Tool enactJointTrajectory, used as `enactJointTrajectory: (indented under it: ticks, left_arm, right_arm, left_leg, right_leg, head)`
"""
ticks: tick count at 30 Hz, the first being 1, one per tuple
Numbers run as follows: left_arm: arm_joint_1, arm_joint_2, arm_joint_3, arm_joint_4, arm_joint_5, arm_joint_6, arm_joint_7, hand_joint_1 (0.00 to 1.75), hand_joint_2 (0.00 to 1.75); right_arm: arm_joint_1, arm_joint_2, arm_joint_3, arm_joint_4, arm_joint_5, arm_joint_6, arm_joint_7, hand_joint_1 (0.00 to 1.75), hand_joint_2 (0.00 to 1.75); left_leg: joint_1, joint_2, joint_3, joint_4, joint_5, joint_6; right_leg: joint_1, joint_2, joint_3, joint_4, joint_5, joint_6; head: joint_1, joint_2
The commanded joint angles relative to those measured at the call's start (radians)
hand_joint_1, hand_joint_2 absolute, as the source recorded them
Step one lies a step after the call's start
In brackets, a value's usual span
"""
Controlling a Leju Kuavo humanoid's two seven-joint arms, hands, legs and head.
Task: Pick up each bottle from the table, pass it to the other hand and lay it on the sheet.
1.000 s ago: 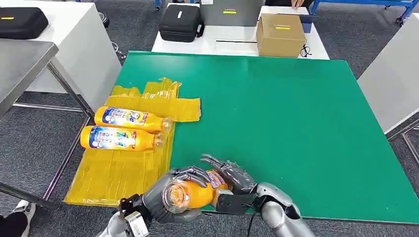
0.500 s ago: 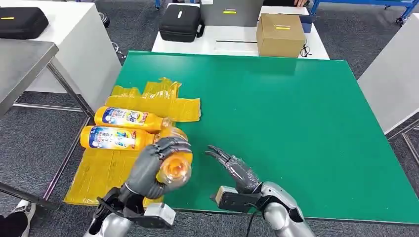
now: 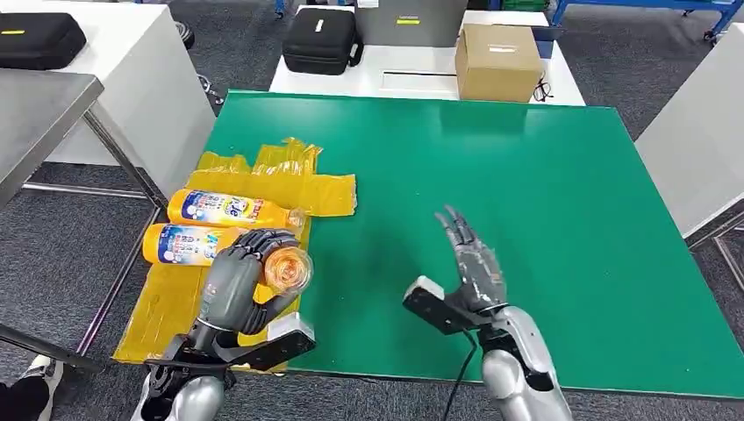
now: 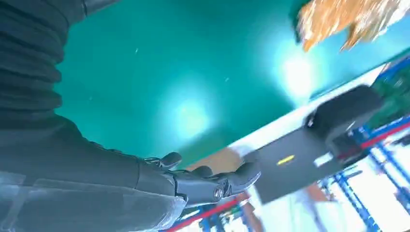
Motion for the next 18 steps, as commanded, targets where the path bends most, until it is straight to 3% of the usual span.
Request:
enactJointTrajectory:
  ticks: [1,4,10,18]
  left_arm:
    - [-0.035,-0.028,0.038,0.079,-0.063,-0.044,0.122,1.75,1.75]
    - [-0.052,-0.037,0.041,0.12,-0.106,-0.062,0.191,1.75,1.75]
    - [-0.048,-0.043,0.047,0.122,-0.117,-0.068,0.214,1.75,1.75]
    - [-0.052,-0.046,0.142,0.218,-0.185,-0.105,0.337,1.75,1.75]
  right_arm:
    - [0.046,0.053,-0.131,-0.052,0.058,-0.049,0.083,0.0,1.75]
    - [0.055,0.068,-0.174,-0.06,0.063,-0.043,0.123,0.0,1.75]
    - [0.05,0.072,-0.183,-0.053,0.071,-0.04,0.137,0.0,1.75]
    - [0.07,0.07,-0.21,-0.063,0.073,-0.048,0.163,0.0,1.75]
  left_leg:
    - [0.0,-0.002,0.003,-0.001,-0.001,-0.001]
    - [0.0,-0.002,0.002,-0.001,0.0,-0.001]
    - [0.001,-0.001,0.003,0.0,-0.001,-0.001]
    - [0.001,0.0,0.004,-0.001,-0.001,-0.002]
  right_leg:
    - [0.0,-0.001,0.004,-0.001,-0.001,-0.002]
    - [0.0,-0.002,0.003,-0.001,-0.001,-0.001]
    - [0.001,-0.001,0.004,-0.001,-0.001,-0.001]
    - [0.001,0.0,0.004,-0.001,-0.001,-0.002]
  head:
    - [0.0,0.0]
    - [0.0,0.0]
    - [0.0,0.0]
    - [0.0,0.0]
